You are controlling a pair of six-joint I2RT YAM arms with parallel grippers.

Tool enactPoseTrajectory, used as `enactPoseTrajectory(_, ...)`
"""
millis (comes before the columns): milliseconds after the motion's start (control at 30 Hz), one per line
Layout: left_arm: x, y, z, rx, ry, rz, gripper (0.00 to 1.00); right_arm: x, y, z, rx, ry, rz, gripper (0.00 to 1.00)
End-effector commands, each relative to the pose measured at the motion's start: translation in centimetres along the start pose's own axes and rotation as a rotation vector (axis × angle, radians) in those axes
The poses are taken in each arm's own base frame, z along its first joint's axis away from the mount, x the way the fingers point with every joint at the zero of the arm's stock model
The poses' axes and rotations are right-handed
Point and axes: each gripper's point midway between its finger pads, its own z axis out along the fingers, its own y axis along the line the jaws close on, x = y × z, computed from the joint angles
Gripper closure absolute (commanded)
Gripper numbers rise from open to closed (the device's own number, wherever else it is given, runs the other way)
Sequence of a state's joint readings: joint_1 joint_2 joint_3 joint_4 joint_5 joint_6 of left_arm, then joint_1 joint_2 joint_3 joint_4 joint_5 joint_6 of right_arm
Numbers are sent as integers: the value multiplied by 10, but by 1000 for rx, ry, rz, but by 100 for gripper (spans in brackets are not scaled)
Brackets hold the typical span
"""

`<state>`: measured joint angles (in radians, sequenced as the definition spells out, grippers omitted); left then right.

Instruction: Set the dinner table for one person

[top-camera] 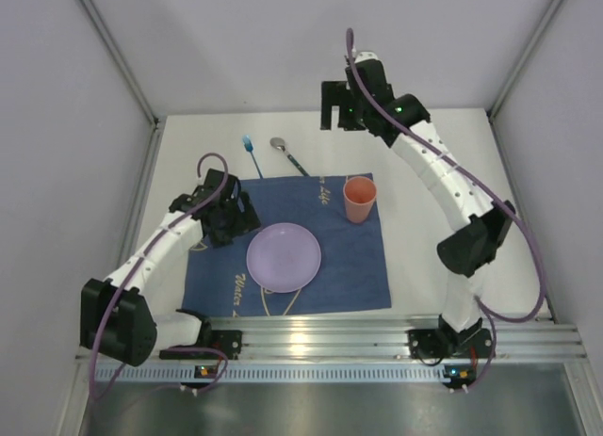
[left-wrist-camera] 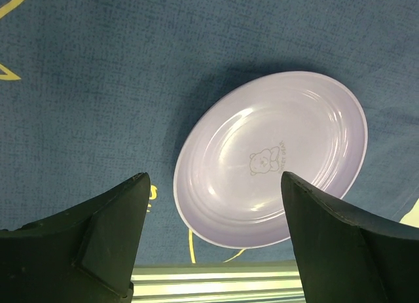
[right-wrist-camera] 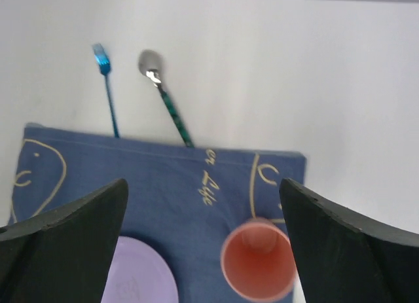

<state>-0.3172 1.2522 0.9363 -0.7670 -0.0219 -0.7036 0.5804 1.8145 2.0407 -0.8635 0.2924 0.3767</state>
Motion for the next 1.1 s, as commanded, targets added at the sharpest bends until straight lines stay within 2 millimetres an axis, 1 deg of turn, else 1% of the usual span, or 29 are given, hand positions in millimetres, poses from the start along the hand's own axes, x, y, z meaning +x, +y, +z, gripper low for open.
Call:
enactPoseTrajectory(0,-19,-16,-7,41,-45,20,14,34,53,57,-179,140,-127,0)
enactPoseTrajectory(33,-22,-19,-10,45,-50,21,14,33,64,78,-190,142,-153,0)
enactPoseTrajectory(67,-23,-20,-10,44,-47,27,14,36,76,84,-234,157,-161,0)
enactPoseTrajectory(100,-24,-20,-13,42,-44,31,14,28,84,90,-258,125,-153,0)
enactPoseTrajectory(133,-24,-20,-14,42,-47,32,14,36,88,104,-264,133,-170,0)
enactPoseTrajectory(167,-25,-19,-15,40,-49,38,14,34,93,109,-268,119,-175,0)
enactPoseTrajectory(200,-26,-20,-15,38,-50,41,14,28,94,113,-271,98,-173,0)
enactPoseTrajectory(233,-24,-19,-16,33,-44,43,14,32,97,128,-271,92,-175,0)
enactPoseTrajectory(267,-24,-18,-15,31,-38,48,14,32,97,135,-268,84,-172,0)
enactPoseTrajectory(300,-24,-19,-16,32,-35,46,14,29,102,139,-279,65,-169,0)
enactPoseTrajectory(333,-21,-18,-15,27,-16,48,14,36,106,154,-283,66,-168,0)
enactPoseTrajectory(400,-22,-20,-16,28,-11,56,14,36,112,165,-297,46,-167,2)
enactPoseTrajectory(433,-21,-19,-15,21,-5,59,14,44,115,177,-297,50,-166,3)
enactPoseTrajectory(500,-23,-19,-16,16,-5,71,14,53,121,187,-294,48,-175,7)
enactPoseTrajectory(533,-24,-18,-15,8,-1,75,14,65,123,197,-289,65,-185,8)
enactPoseTrajectory(567,-25,-18,-15,5,-2,82,14,71,125,201,-285,70,-194,8)
enactPoseTrajectory(600,-26,-18,-15,1,-1,84,14,79,126,206,-279,82,-197,9)
enactPoseTrajectory(633,-25,-18,-13,-3,6,86,14,92,124,215,-267,106,-206,9)
enactPoseTrajectory(700,-26,-20,-9,-2,10,84,14,105,124,222,-258,128,-214,11)
enactPoseTrajectory(733,-26,-20,-7,-6,15,84,14,114,121,229,-246,142,-212,13)
enactPoseTrajectory(867,-26,-22,-2,-3,18,61,14,136,106,245,-179,184,-220,21)
enactPoseTrajectory(900,-23,-19,-1,-9,23,58,14,140,103,248,-167,191,-222,24)
enactPoseTrajectory(933,-23,-20,-2,-2,14,51,14,145,99,252,-160,200,-224,31)
enactPoseTrajectory(967,-22,-19,-1,-2,14,47,14,144,96,254,-150,198,-219,35)
enactPoseTrajectory(1067,-18,-14,2,-10,10,28,14,153,92,261,-143,213,-222,48)
